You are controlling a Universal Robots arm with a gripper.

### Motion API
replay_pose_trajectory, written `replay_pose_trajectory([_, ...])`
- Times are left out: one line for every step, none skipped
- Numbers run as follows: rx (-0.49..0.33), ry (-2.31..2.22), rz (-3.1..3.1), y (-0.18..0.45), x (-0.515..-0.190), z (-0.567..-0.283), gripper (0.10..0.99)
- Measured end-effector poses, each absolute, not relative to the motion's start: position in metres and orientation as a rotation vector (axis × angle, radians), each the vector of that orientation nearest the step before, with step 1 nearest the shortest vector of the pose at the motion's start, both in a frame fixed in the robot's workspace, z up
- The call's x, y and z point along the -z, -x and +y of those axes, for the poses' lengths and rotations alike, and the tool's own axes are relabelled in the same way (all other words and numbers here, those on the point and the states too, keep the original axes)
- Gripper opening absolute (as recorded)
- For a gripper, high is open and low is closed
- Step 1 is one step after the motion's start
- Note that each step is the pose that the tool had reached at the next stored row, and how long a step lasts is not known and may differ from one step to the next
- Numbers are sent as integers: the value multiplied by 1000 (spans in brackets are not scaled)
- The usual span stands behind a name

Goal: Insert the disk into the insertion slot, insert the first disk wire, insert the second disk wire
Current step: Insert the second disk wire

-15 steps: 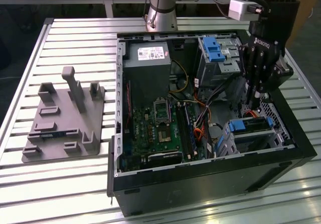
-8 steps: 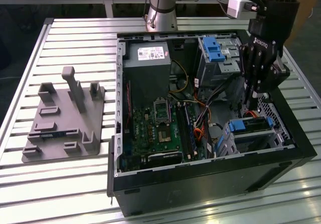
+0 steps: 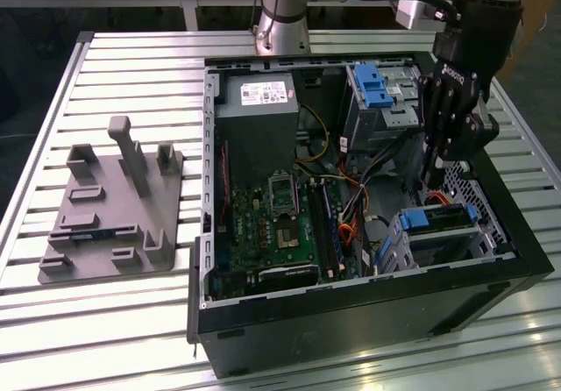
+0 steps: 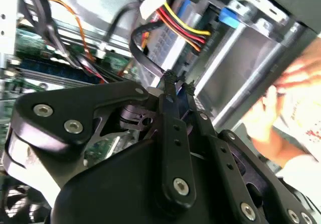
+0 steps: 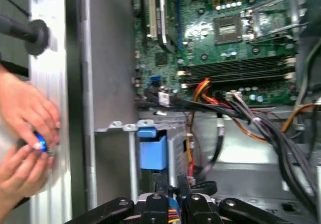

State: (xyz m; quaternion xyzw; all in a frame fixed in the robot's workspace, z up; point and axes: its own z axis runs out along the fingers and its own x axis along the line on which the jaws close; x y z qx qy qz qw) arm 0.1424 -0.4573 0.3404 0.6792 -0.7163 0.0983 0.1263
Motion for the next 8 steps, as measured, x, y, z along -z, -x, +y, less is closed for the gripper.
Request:
replay_pose_trajectory([-275,-1984,-2092,-143,-340,-458,196])
replay_pose_trajectory([-264,-1990,-2098,-143,-340,-458,196])
replay_pose_trajectory([-253,-1996,-2104,-144,-340,-458,196])
replay_pose_trajectory([-242,-2003,-2110,-144,-340,-458,196])
replay_pose_trajectory([-229,-2010,-2116,-145,-340,-459,196])
replay_pose_trajectory([-216,-2017,-2123,-145,-340,-459,196])
replay_pose_trajectory([-204,-2023,-2130,-146,-340,-460,196])
replay_pose_trajectory([-192,-2030,-2136,-146,-340,-460,196])
